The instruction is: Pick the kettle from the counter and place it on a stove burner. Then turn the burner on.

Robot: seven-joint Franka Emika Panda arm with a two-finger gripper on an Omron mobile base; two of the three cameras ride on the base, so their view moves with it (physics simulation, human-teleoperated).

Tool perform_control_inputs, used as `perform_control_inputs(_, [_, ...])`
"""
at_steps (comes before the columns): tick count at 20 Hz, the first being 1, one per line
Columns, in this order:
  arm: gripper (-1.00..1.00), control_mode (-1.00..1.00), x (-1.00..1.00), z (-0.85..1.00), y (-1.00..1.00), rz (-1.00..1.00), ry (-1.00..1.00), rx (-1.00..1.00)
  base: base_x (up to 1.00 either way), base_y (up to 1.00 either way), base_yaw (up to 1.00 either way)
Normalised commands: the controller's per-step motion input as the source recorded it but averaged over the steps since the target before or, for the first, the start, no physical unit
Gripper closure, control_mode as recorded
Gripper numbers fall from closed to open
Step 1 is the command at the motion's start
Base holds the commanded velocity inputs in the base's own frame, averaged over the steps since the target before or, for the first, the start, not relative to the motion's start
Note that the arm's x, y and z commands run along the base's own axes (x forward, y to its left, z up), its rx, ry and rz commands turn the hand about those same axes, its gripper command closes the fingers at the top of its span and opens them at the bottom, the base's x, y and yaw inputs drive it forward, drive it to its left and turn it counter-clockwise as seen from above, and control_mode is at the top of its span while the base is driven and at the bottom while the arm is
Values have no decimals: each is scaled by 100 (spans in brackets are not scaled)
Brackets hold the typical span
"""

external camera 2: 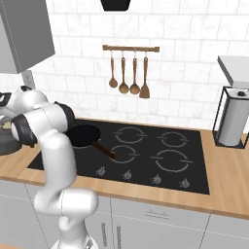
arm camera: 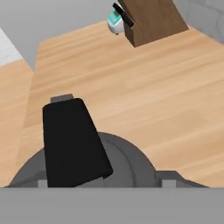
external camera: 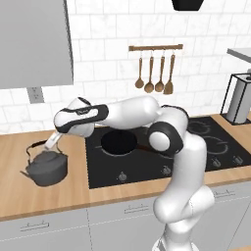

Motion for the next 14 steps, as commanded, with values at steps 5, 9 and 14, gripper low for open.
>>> perform_control_inputs(5, [100,-100,-6,-38,16,0,16,0,0,0,0])
perform_control_inputs(9, [100,-100,-36,-32,1,-2,5,0,0,0,0])
perform_control_inputs(14, [100,-100,-70,-12,-1,-4,-4,0,0,0,0])
